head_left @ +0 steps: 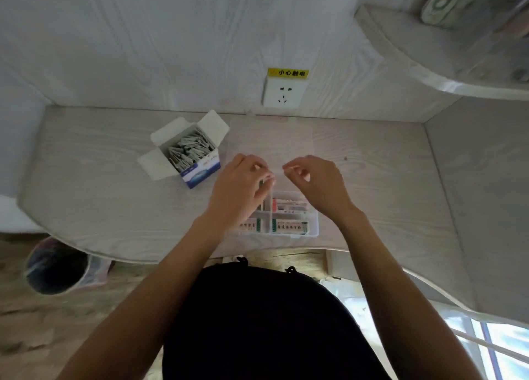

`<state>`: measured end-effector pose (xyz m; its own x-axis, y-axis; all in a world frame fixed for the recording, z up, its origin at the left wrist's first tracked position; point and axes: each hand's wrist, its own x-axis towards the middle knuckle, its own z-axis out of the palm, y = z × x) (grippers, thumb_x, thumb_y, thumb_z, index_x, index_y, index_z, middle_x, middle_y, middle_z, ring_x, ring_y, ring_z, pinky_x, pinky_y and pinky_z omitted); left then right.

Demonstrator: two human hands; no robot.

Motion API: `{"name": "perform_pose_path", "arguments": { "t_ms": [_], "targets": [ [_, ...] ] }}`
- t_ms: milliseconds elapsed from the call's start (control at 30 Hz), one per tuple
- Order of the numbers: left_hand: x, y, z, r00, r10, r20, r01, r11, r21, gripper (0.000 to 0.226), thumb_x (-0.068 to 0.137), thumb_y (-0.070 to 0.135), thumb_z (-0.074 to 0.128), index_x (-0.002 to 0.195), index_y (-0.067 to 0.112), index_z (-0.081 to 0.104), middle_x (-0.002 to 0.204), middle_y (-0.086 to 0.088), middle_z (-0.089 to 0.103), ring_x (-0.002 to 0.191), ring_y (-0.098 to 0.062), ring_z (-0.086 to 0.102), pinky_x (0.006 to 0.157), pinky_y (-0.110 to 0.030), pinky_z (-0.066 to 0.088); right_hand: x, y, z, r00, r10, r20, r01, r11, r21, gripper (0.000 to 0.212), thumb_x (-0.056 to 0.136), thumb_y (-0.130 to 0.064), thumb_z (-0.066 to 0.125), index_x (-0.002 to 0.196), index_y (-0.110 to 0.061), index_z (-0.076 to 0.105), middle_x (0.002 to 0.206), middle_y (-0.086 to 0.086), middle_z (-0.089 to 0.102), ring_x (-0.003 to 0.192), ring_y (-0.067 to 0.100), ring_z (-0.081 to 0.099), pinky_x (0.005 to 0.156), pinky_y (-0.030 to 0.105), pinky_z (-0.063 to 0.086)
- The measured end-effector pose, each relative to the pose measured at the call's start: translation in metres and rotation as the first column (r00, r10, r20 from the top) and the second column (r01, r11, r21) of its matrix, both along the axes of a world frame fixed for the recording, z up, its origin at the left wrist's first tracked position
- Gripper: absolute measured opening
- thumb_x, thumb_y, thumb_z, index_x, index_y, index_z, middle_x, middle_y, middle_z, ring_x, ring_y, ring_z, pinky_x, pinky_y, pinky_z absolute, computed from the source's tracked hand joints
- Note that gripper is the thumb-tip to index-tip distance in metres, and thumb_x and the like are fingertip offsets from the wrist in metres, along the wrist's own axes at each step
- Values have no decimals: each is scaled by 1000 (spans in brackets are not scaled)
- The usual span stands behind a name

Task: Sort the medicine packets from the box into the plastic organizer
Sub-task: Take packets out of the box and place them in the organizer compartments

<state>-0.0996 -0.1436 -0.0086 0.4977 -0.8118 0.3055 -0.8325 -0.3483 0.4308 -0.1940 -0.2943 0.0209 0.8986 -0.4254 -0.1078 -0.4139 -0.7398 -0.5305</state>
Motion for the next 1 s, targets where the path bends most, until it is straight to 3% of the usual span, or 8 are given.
{"name": "perform_pose_path", "arguments": {
  "t_ms": [100, 200, 333, 467, 667, 733, 833, 1000],
  "targets": [
    [28, 32, 23, 968, 251, -7, -247, 949, -195, 23, 86, 25, 56, 100, 11, 67, 102, -7, 64, 95, -21, 56, 82, -31, 44, 40, 18, 16, 981, 86, 174, -96, 994, 45, 18, 92, -25, 56, 105, -21, 68, 94, -4, 66, 84, 8, 56, 76, 24, 41],
    [60, 66, 27, 904, 427, -28, -427, 904, -31, 56, 76, 46, 58, 120, 11, 58, 120, -10, 59, 112, -28, 51, 93, -40, 40, 88, 44, 27, 951, 216, 219, -227, 974, 22, 18, 91, -21, 57, 106, -18, 67, 96, -3, 68, 76, 8, 57, 72, 24, 43],
    [84, 90, 3, 858, 505, -94, -455, 832, 317, 102, 65, 56, 73, 141, 3, 30, 142, -16, 38, 132, -33, 34, 107, -50, 26, 146, 77, 16, 934, 356, -31, -353, 906, -234, 25, 93, -27, 49, 111, -18, 63, 106, 3, 66, 97, 22, 60, 74, 30, 41],
    [85, 92, -8, 805, 538, -250, -461, 833, 307, 96, 68, 57, 70, 141, 8, 33, 137, -13, 47, 126, -30, 43, 107, -43, 29, 174, 99, -6, 905, 345, -248, -423, 791, -442, 25, 91, -27, 48, 105, -15, 65, 102, 6, 65, 92, 26, 62, 60, 28, 35],
    [79, 91, -11, 790, 513, -335, -456, 858, 238, 85, 71, 50, 71, 139, 12, 38, 133, -5, 53, 123, -24, 48, 108, -42, 29, 175, 115, -16, 899, 363, -246, -435, 809, -395, 24, 95, -21, 45, 101, -16, 68, 100, 4, 60, 87, 24, 62, 48, 26, 23],
    [78, 91, -12, 771, 521, -365, -456, 853, 254, 87, 71, 54, 70, 140, 12, 37, 134, -4, 53, 124, -22, 48, 110, -44, 27, 170, 112, -12, 919, 368, -145, -395, 874, -285, 26, 95, -24, 46, 104, -19, 69, 105, 2, 57, 91, 22, 58, 55, 27, 30],
    [78, 89, -10, 761, 507, -405, -446, 862, 241, 85, 64, 68, 60, 131, 19, 46, 121, 1, 61, 111, -18, 56, 97, -49, 42, 157, 101, -7, 949, 307, 75, -298, 948, -116, 20, 87, -20, 53, 100, -21, 69, 107, -2, 58, 100, 17, 50, 72, 28, 39],
    [71, 81, -3, 771, 493, -403, -442, 870, 217, 85, 73, 44, 74, 141, 10, 35, 139, -6, 48, 127, -23, 44, 108, -43, 30, 151, 89, -11, 934, 357, 5, -355, 932, -75, 15, 90, -28, 53, 98, -21, 64, 96, -1, 65, 91, 18, 58, 72, 33, 46]
  ]
}}
